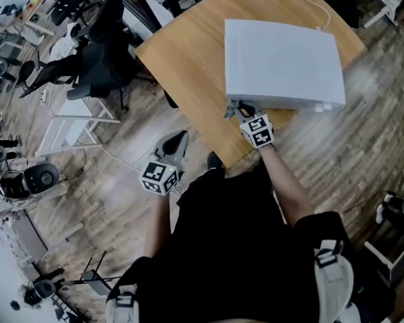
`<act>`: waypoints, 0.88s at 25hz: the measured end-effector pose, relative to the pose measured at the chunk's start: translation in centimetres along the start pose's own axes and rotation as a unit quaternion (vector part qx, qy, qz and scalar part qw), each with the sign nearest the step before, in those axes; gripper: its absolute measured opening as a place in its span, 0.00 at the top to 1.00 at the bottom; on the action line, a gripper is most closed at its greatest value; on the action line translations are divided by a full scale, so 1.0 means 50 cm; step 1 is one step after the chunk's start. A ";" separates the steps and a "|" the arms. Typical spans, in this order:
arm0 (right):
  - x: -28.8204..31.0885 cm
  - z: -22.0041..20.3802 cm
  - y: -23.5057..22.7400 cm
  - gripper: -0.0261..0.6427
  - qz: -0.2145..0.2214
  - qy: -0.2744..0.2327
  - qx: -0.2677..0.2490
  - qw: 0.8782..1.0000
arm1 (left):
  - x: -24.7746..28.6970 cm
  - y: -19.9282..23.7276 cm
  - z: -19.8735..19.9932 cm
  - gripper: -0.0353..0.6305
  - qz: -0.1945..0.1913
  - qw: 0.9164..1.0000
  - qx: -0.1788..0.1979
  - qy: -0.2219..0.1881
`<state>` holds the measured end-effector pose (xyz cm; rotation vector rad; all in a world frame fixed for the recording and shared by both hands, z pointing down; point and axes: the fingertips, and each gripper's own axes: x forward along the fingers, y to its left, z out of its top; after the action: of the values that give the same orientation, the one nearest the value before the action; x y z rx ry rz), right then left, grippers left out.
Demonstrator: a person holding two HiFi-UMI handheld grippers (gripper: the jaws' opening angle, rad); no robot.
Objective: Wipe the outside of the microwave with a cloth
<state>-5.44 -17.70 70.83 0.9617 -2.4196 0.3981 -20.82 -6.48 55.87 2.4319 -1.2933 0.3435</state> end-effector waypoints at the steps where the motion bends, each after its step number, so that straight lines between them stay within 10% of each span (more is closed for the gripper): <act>1: 0.004 -0.005 -0.001 0.91 -0.001 0.002 0.001 1.000 | 0.003 0.000 -0.001 0.94 -0.002 1.000 0.000 0.001; 22: 0.060 -0.093 -0.001 0.92 -0.015 0.050 0.034 0.998 | 0.012 0.009 -0.010 0.94 -0.018 1.000 0.006 0.012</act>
<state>-5.70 -17.35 76.35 0.9818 -2.3126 0.5080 -20.90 -6.95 56.67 2.4509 -1.2387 0.3710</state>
